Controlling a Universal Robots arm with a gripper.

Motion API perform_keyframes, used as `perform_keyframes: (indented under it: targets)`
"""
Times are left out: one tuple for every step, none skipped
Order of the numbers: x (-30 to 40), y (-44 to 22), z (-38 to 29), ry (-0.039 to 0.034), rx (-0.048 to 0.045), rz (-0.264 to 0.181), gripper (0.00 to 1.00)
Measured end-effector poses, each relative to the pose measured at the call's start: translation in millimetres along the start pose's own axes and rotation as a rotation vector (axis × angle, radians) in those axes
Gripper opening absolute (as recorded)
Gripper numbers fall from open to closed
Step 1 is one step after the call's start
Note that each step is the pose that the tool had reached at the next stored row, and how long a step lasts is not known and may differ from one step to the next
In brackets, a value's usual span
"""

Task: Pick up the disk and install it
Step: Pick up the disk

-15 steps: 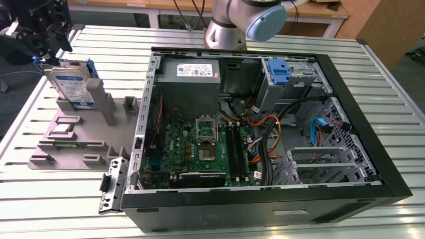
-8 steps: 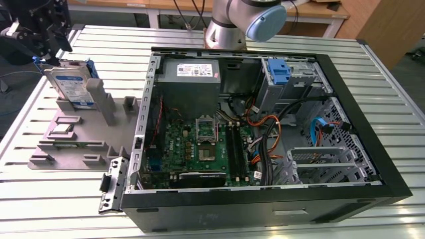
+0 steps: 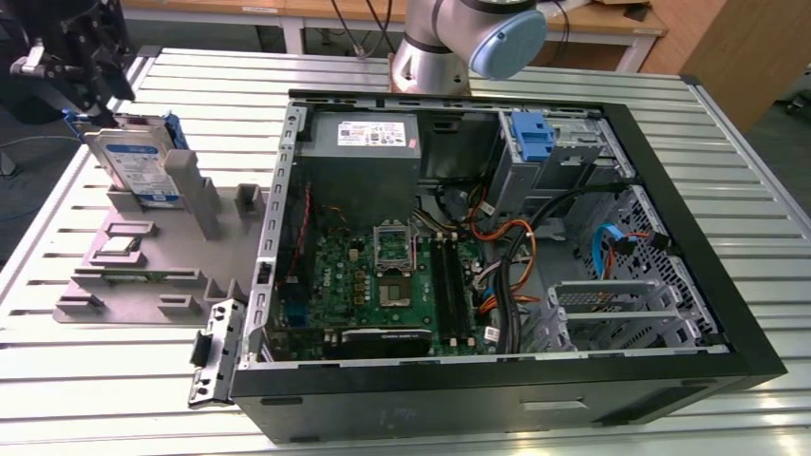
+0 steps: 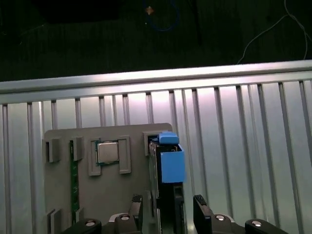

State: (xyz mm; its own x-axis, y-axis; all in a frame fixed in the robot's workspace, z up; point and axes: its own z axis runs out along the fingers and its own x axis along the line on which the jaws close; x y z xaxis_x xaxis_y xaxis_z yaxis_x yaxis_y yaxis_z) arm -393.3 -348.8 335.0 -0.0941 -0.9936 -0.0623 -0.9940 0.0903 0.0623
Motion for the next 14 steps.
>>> perform_keyframes:
  targets:
    - [0.0,0.0,0.4,0.0009,-0.0008,-0.014,0.53]
    - [0.1,0.0,1.1,0.0017,-0.0015,-0.026,0.53]
    - [0.1,-0.1,1.9,0.0027,-0.0023,-0.039,0.53]
    - [0.0,-0.1,2.8,0.0037,-0.0029,-0.050,0.53]
    - [0.0,-0.2,3.8,0.0046,-0.0033,-0.061,0.53]
    - [-0.1,-0.2,4.9,0.0054,-0.0036,-0.072,0.53]
    - [-0.3,-0.3,6.2,0.0063,-0.0038,-0.083,0.53]
    - [-0.6,-0.3,7.4,0.0071,-0.0039,-0.092,0.53]
    - [-0.8,-0.4,8.7,0.0080,-0.0039,-0.103,0.53]
    - [-1.1,-0.5,10.1,0.0088,-0.0036,-0.112,0.53]
    - [-1.5,-0.5,11.5,0.0095,-0.0029,-0.122,0.53]
    - [-2.0,-0.5,12.7,0.0100,-0.0016,-0.130,0.53]
    - [-2.5,-0.6,13.8,0.0103,0.0010,-0.137,0.53]
    - [-3.0,-0.5,14.7,0.0105,0.0050,-0.142,0.53]
